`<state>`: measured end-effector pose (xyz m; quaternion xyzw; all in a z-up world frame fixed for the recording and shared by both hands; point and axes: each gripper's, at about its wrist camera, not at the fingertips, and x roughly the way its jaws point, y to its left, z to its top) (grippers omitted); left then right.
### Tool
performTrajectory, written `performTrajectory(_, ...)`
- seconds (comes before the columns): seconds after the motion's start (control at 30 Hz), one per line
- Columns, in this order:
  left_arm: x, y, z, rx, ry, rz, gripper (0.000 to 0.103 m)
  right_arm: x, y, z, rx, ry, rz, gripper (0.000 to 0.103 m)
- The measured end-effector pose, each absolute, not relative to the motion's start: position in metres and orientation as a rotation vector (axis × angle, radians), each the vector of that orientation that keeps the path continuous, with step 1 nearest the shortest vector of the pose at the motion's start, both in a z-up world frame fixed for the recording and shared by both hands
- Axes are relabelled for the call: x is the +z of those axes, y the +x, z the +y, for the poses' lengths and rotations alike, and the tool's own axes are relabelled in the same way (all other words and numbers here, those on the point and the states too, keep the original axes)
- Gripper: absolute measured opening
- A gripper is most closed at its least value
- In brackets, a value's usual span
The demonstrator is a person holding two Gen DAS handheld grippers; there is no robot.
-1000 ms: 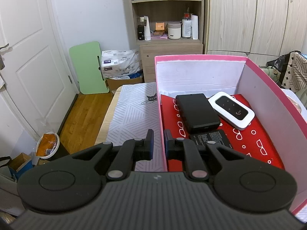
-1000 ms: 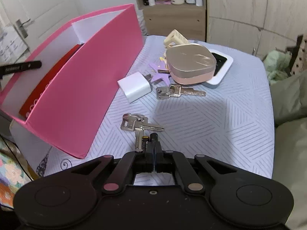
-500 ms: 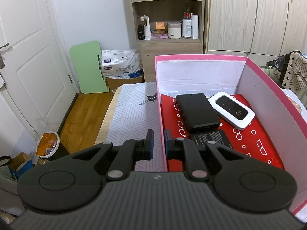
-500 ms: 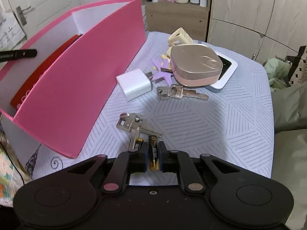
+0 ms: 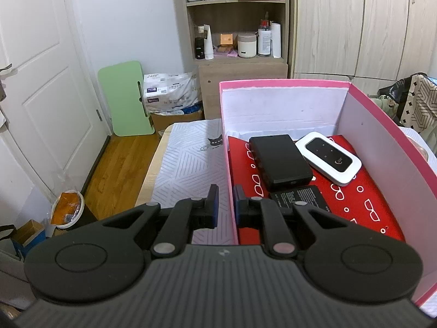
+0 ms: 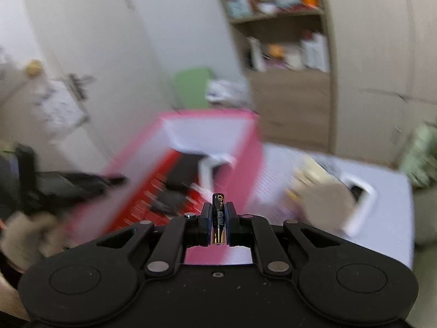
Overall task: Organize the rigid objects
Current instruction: 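Carry the AA batteries with the right gripper into the box and release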
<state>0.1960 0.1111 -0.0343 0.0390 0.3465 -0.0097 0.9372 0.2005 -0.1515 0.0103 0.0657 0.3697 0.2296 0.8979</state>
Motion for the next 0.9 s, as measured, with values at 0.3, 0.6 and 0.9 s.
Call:
performTrajectory(0.3,-0.034,0.195,0.113,-0.016,0.064,0.710,0.012,-0.013,0.263,-0.061,0.563,-0.051,0.915,0.011)
performTrajectory(0.6,-0.033,0.196,0.113,-0.023,0.063,0.709,0.012,-0.041,0.287,-0.039,0.514,-0.174,0.976,0.012)
performTrajectory(0.9,-0.033,0.196,0.116,-0.027,0.051,0.708,0.012,-0.005,0.260,-0.069,0.490,-0.046,0.847,0.023)
